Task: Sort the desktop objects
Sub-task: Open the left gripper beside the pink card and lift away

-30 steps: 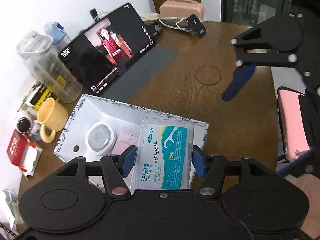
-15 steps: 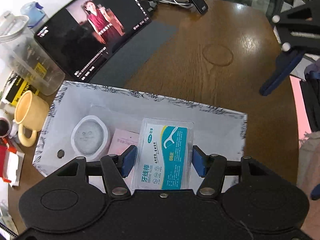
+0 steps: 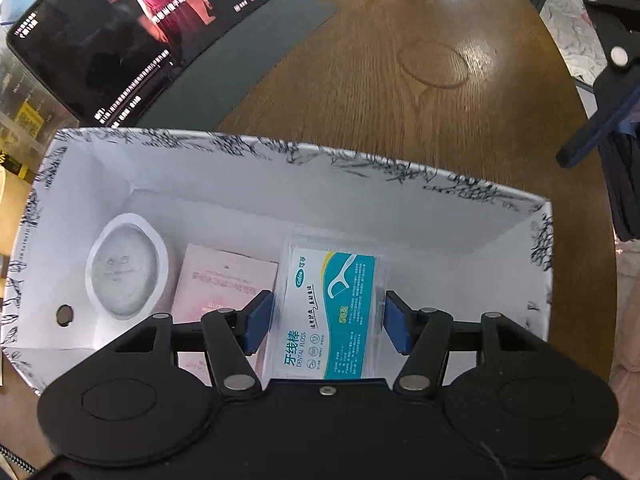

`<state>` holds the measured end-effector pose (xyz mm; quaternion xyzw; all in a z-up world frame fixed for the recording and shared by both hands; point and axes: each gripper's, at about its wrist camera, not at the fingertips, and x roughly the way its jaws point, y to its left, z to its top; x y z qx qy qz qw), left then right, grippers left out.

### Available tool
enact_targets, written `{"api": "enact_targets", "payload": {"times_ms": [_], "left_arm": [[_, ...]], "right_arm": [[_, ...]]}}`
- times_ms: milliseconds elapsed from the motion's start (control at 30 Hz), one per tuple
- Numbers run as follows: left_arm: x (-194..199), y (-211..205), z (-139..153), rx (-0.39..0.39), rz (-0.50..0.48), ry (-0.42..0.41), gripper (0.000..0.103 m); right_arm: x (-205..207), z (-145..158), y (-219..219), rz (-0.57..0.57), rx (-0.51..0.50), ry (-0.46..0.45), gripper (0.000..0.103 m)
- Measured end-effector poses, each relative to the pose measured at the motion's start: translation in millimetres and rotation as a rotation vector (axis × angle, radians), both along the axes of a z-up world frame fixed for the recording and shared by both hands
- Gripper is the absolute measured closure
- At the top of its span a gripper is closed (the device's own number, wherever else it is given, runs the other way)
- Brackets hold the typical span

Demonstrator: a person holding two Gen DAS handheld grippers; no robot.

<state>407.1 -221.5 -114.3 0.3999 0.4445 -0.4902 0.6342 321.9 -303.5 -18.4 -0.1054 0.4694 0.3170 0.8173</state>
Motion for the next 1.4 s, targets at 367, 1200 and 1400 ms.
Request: {"api": "enact_targets", "payload": {"times_ms": [367,1200,1400], "left_arm": [[-3.1,-3.0,-19.5,0.048,-0.029,0.021,0.045],[4.2,28.6,122.3,-0.312,0.355,-0.149,0.000],[-17.7,39.8,140.1,-0.412,0.454,-0.176,0.000]], "right_arm": [[3.3,-5.3,0.2,0.009,0.011,0.010,0.000],[0.1,6.0,-0.1,-0.003,0.036,-0.014,0.000],[1.7,7.9,-3.7,-0.019,0.056,-0.011,0.000]]}}
